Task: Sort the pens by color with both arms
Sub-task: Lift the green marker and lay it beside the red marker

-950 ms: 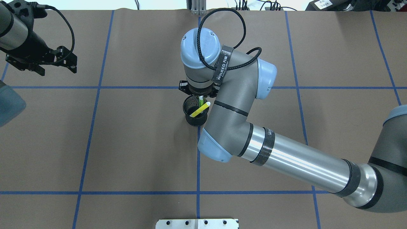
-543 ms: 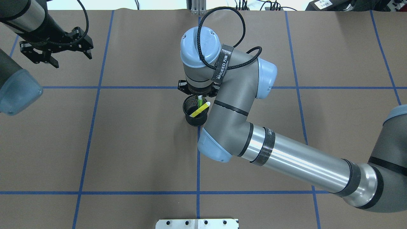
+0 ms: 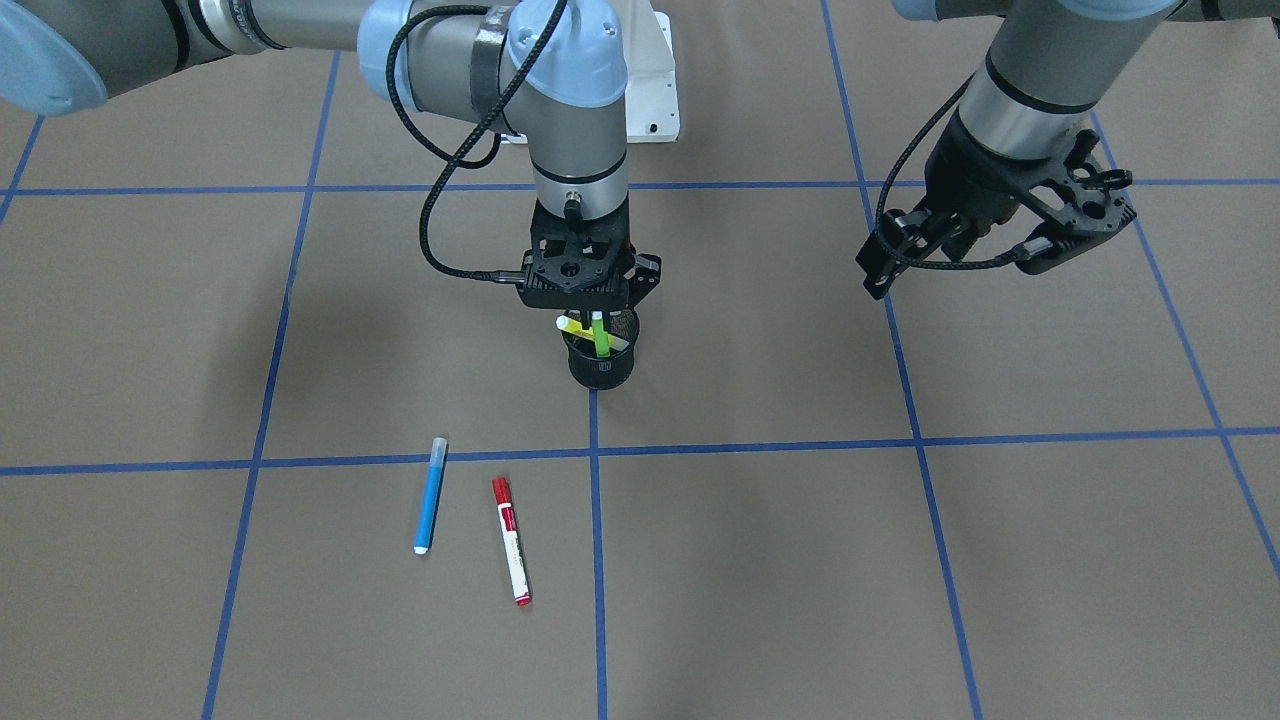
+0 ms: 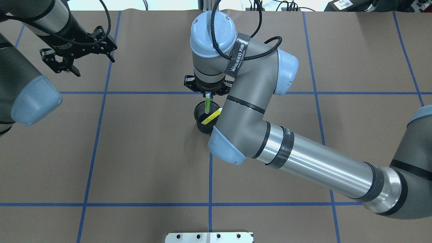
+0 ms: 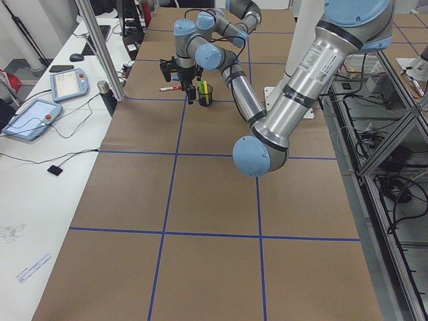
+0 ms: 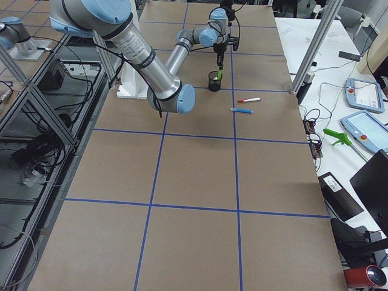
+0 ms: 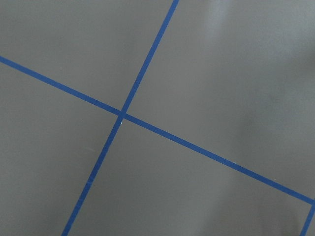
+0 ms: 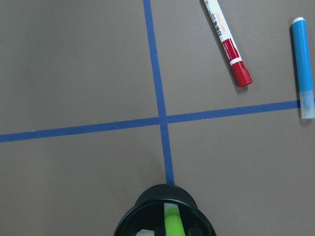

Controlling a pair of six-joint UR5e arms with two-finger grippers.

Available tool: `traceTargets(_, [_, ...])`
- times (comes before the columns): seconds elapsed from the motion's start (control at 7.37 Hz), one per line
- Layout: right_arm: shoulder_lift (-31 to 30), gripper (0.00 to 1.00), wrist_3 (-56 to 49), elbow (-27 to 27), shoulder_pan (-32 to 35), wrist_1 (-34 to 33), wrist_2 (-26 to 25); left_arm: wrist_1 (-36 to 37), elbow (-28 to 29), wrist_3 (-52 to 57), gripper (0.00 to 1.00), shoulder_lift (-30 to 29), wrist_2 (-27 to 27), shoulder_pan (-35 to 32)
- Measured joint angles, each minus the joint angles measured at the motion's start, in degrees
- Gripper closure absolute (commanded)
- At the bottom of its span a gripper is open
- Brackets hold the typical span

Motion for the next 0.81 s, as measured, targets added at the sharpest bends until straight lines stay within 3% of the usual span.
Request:
traceTargets(0.54, [-0.1,0.83,-0.1,10.6,8.4,-7.1,7.9,0.0,0.5,-3.0,0.00,-1.1,0.0,0.6])
traceTargets(0.81, [-1.7,0.82,-3.2,11.8,14.2,-2.2,7.1,0.0,1.6,-11.5,0.00,-3.1,0.2,2.5])
